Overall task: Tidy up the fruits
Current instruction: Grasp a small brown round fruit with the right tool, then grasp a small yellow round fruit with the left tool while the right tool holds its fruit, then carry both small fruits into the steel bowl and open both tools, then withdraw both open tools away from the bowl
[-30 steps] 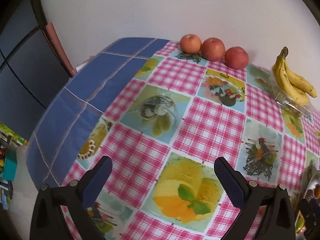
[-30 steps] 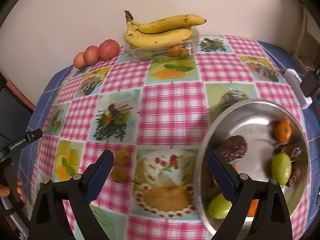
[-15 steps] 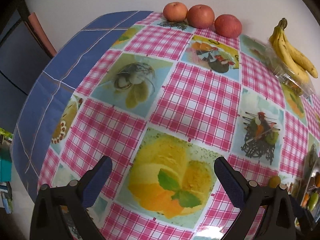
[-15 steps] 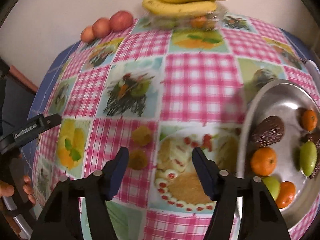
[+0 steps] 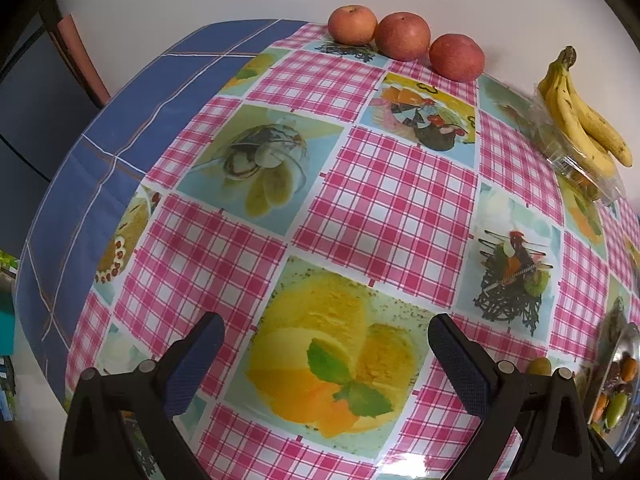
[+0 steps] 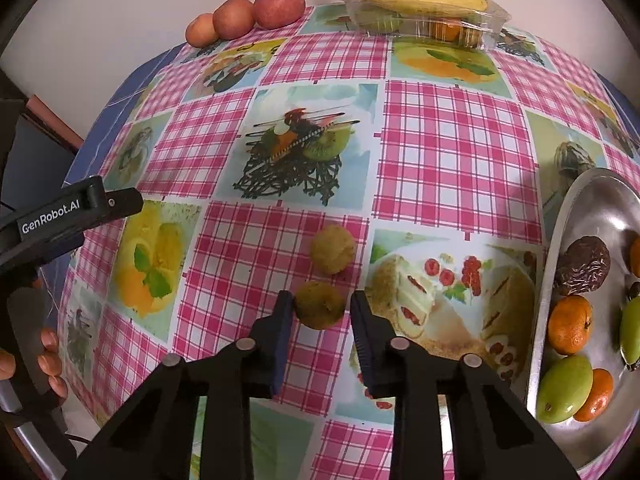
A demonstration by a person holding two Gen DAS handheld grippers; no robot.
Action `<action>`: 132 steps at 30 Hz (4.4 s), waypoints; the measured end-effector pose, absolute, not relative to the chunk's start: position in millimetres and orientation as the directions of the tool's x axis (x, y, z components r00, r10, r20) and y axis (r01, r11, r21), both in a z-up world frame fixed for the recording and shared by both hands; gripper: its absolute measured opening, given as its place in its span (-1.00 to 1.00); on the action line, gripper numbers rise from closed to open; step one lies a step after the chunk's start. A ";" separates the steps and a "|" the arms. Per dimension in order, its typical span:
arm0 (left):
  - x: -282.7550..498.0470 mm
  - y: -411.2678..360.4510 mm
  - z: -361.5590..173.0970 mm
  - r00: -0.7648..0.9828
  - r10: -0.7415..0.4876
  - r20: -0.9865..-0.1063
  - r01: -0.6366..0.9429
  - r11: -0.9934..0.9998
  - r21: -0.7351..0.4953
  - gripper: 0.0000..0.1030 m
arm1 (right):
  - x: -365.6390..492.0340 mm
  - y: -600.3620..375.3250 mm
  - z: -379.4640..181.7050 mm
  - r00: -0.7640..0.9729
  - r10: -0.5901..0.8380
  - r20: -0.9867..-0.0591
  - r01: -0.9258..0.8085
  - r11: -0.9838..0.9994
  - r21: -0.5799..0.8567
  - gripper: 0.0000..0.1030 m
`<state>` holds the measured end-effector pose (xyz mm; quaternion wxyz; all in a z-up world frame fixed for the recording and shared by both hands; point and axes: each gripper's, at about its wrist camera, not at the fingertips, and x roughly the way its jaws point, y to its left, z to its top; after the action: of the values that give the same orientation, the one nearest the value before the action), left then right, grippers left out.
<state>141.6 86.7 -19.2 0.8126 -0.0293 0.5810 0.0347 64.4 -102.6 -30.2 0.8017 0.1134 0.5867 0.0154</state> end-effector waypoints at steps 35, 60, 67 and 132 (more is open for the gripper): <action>115.9 -18.0 -22.5 0.211 -0.305 -0.929 0.155 0.948 -0.277 0.27 | 33.6 -222.5 21.4 0.469 0.050 -0.882 0.329 0.917 0.227 -0.46; 110.3 -54.9 -39.8 0.139 -0.340 -0.930 0.186 0.931 -0.313 -0.53 | 15.0 -262.6 21.4 0.481 0.045 -0.876 0.397 0.879 0.263 -0.46; 107.1 -51.3 -35.9 0.136 -0.375 -0.917 0.165 0.921 -0.353 -0.55 | 10.5 -272.4 22.1 0.488 0.043 -0.872 0.419 0.865 0.277 -0.46; 17.3 -13.8 38.5 0.496 -0.021 -0.868 0.185 0.979 0.082 1.00 | -84.6 -262.4 39.3 0.539 -0.057 -0.841 0.435 0.873 0.219 0.82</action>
<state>17.3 -13.8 38.5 0.8609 0.0821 0.4986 -0.0597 -84.6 -262.4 39.3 0.8525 0.2062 0.4581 -0.1444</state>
